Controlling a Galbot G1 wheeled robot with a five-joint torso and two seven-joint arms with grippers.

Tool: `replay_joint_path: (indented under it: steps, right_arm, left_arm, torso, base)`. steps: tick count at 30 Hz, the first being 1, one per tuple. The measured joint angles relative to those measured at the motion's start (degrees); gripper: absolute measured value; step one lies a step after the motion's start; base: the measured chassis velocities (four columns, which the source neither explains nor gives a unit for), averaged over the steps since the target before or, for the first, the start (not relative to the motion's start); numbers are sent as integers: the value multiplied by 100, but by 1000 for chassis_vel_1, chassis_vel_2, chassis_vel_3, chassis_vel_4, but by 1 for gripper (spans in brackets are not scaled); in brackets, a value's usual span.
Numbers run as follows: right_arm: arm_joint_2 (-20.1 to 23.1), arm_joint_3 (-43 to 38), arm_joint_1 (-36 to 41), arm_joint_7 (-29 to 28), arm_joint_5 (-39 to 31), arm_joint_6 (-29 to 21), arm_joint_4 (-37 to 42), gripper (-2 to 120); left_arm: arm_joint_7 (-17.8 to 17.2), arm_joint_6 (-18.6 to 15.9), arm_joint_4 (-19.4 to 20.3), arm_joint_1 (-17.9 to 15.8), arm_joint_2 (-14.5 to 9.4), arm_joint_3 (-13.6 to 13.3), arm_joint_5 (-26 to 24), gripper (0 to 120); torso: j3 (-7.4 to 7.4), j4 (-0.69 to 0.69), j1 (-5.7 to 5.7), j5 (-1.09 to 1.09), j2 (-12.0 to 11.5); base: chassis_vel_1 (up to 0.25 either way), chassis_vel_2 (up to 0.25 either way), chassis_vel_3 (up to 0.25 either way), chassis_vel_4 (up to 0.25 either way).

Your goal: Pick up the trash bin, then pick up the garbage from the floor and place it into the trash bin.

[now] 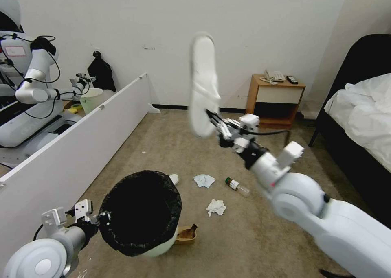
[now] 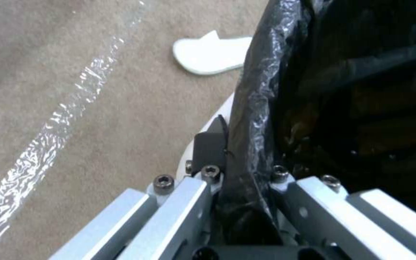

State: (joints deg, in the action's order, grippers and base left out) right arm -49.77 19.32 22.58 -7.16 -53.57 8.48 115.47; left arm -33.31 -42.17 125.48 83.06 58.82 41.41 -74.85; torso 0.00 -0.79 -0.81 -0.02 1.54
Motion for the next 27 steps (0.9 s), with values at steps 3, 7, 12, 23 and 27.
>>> replay_joint_path:
  steps: [3,7,12,23,27]
  right_arm:
    - [-338,427,-372,84,102,162,-328,0]
    - [-774,934,-654,162,304,402,-740,0]
    - [-1065,1270,-711,262,493,542,-989,0]
    - [-1491,1906,-626,476,890,688,-1449,0]
    - [-1390,2119,-353,585,1188,758,-1695,0]
  left_arm:
    - [-12,1,38,30,-16,0,-19,1]
    - [-22,2,77,58,-49,-18,-51,1]
    - [-27,3,81,50,-102,-58,-105,1]
    - [-91,5,94,-34,-212,-90,-242,1]
    - [-99,5,94,-58,-235,-77,-274,1]
  torso:
    - [0,0,0,1,0]
    - [0,-1,0,1,0]
    - [0,-1,0,0,0]
    - [0,0,0,1,0]
    - [0,-1,0,2,0]
  base:
    - [0,0,0,0]
    - [0,0,0,0]
    - [0,0,0,0]
    - [0,0,0,0]
    - [0,0,0,0]
